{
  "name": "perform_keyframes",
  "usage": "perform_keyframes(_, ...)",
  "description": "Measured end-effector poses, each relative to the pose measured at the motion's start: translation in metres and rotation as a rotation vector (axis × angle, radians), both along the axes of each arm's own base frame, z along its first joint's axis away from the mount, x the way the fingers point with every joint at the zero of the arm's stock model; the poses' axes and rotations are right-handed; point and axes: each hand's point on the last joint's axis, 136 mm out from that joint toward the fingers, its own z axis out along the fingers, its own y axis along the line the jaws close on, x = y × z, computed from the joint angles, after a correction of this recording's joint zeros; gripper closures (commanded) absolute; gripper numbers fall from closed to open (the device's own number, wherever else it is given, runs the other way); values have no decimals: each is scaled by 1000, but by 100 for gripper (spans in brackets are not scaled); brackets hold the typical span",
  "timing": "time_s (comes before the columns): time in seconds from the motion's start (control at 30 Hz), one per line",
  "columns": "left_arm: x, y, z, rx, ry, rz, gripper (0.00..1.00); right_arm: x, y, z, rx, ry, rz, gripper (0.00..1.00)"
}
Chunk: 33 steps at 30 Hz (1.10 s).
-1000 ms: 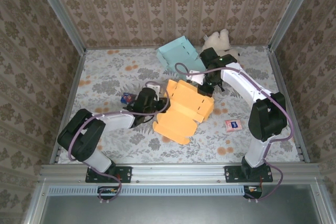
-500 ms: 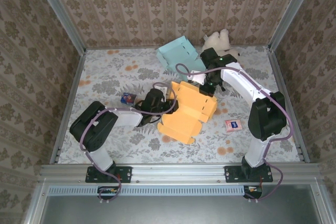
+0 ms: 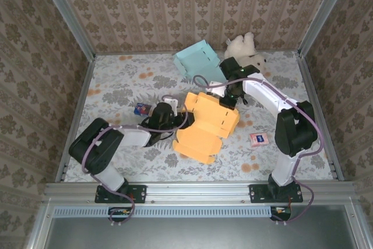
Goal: Fold the paper box
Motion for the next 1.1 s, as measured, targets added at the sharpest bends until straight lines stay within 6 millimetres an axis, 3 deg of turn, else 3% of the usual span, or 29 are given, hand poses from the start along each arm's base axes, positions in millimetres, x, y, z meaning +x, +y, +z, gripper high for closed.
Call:
perform_keyframes(0.2, -39, 3, 64, 36, -244, -50, 42, 2, 2, 10, -8, -159, 43, 100)
perform_keyframes(0.27, -39, 16, 86, 35, -317, -8, 39, 3, 6, 18, -28, -227, 75, 100)
perform_keyframes(0.37, -35, 43, 100, 63, -378, 84, 39, 3, 16, 27, -49, -315, 130, 100)
perform_keyframes(0.53, -25, 88, 82, 151, -377, 210, 38, -1, 34, 36, -96, -449, 235, 100)
perform_keyframes(0.73, -15, 129, 53, 222, -339, 309, 39, -14, 50, 30, -182, -585, 384, 100)
perform_keyframes(0.97, -16, 129, 40, 223, -324, 291, 40, -13, 62, 42, -199, -704, 428, 100)
perform_keyframes(1.1, -19, 127, 31, 221, -324, 269, 40, -16, 62, 35, -210, -760, 451, 100)
